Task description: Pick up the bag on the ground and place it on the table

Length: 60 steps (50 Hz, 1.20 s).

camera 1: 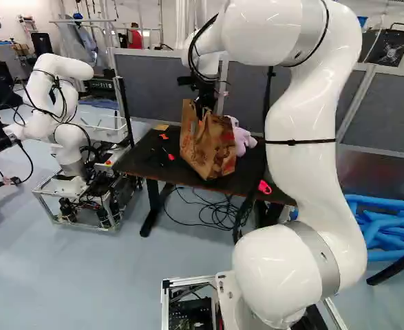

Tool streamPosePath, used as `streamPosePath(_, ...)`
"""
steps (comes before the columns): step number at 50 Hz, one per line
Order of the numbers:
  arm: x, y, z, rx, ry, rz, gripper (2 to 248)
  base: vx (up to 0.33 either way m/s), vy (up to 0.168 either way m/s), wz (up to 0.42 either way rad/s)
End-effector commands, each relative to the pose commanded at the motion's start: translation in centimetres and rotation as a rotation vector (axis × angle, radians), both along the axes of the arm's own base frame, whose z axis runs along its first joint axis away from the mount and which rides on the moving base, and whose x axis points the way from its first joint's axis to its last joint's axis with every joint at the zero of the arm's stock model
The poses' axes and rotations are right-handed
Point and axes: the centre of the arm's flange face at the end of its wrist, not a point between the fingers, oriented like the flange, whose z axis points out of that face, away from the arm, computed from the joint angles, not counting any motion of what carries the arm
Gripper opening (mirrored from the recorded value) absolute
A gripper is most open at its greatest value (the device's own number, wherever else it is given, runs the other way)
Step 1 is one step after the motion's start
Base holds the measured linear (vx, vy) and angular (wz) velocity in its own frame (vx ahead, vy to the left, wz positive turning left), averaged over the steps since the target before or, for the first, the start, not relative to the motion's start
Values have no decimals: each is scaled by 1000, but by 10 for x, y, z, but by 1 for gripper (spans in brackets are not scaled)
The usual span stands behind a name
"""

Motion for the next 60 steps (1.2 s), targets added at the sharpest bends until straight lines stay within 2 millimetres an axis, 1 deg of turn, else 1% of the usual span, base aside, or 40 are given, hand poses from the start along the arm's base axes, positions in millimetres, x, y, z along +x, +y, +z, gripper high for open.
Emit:
streamPosePath(18,37,1,-28,11,-5,-11,21,0,0,0)
streamPosePath(22,42,1,-34,10,-1,-12,21,0,0,0)
streamPosePath(31,45,1,-38,10,2,-12,21,0,0,0)
streamPosePath(53,45,1,-38,10,3,-12,21,0,0,0)
streamPosePath(54,45,1,-38,10,3,-12,42,0,0,0)
streamPosePath(59,45,1,-38,10,3,-12,42,0,0,0)
streamPosePath(60,45,1,-38,10,3,-12,76,0,0,0)
